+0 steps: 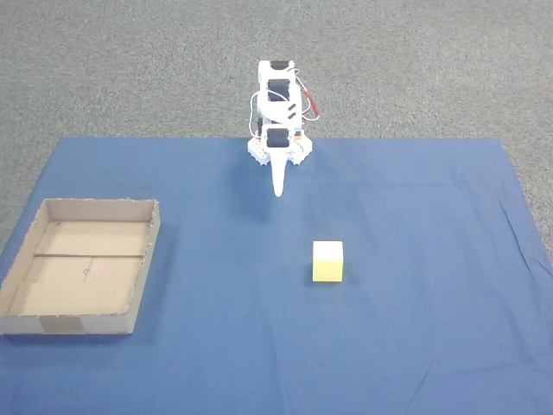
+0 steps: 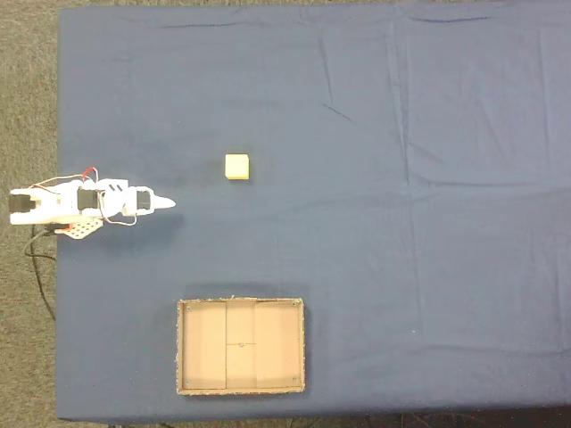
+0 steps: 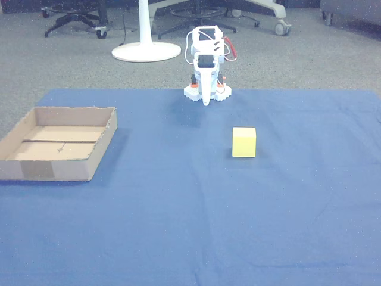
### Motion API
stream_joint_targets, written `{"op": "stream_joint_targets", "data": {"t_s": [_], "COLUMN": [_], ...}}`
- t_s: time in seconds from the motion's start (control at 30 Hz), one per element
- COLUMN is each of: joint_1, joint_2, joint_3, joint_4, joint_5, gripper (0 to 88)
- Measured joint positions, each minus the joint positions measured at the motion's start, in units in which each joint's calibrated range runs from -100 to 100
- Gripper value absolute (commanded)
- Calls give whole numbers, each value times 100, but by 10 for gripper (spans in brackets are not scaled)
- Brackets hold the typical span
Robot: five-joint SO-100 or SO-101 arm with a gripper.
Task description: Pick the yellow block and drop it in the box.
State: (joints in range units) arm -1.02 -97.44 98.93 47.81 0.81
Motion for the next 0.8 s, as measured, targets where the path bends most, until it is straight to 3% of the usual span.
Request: {"op": "stream_joint_targets", "data": {"t_s": [0.8], "joint_1": [16], "joint_2": [0], "joint_3": [0], "joint_4": [0], "joint_5": [0], "gripper": [2]}}
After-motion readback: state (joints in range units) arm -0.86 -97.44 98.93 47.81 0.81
